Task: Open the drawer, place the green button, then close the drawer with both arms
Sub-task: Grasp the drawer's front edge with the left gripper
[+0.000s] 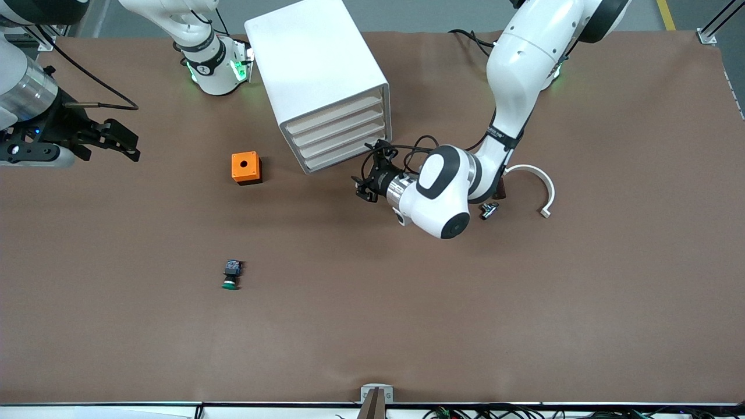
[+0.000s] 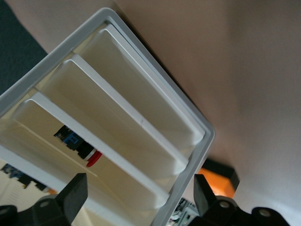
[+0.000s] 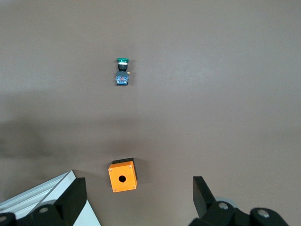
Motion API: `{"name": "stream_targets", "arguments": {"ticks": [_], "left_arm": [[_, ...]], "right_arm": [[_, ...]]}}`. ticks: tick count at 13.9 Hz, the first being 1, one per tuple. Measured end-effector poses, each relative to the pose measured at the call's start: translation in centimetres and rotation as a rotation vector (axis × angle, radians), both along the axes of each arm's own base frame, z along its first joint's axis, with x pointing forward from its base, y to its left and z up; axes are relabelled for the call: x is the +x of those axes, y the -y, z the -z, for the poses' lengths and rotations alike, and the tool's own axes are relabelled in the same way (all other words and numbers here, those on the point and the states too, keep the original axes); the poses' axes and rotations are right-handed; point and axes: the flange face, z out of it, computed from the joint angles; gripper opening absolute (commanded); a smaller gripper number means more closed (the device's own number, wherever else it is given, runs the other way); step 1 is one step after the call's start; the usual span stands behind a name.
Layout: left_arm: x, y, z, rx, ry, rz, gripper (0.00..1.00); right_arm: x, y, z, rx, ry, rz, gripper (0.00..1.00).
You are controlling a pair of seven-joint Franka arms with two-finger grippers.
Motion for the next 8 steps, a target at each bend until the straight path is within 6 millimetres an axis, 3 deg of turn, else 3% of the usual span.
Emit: {"name": "stream_targets", "arguments": {"ticks": [8], "left_arm": [[-0.9, -0.2, 5.8, 0.204, -0.254, -0.063, 0.99]], "right_arm": [[0.0, 0.0, 0.0, 0.0, -0.002, 0.0, 1.0]]}}
